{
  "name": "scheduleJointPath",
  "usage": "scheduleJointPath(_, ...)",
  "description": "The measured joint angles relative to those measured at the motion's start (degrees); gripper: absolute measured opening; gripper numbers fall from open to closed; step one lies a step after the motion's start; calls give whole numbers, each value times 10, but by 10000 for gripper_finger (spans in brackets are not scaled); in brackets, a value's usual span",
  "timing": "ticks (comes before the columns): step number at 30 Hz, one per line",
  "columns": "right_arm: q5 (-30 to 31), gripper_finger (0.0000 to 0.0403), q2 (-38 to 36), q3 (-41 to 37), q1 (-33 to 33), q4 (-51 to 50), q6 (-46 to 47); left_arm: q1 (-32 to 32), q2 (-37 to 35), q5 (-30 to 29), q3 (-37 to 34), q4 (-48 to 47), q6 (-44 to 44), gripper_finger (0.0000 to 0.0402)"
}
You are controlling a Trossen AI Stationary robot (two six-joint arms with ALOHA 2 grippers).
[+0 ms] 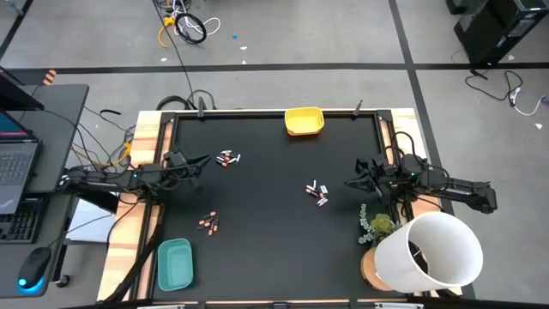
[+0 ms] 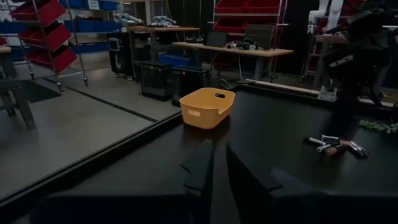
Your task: Sort batteries
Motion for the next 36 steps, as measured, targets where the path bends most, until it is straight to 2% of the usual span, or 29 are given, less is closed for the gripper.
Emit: scheduleJointPath(36,0,4,0,0,0,0,0,0,0,0,0,8,12,60)
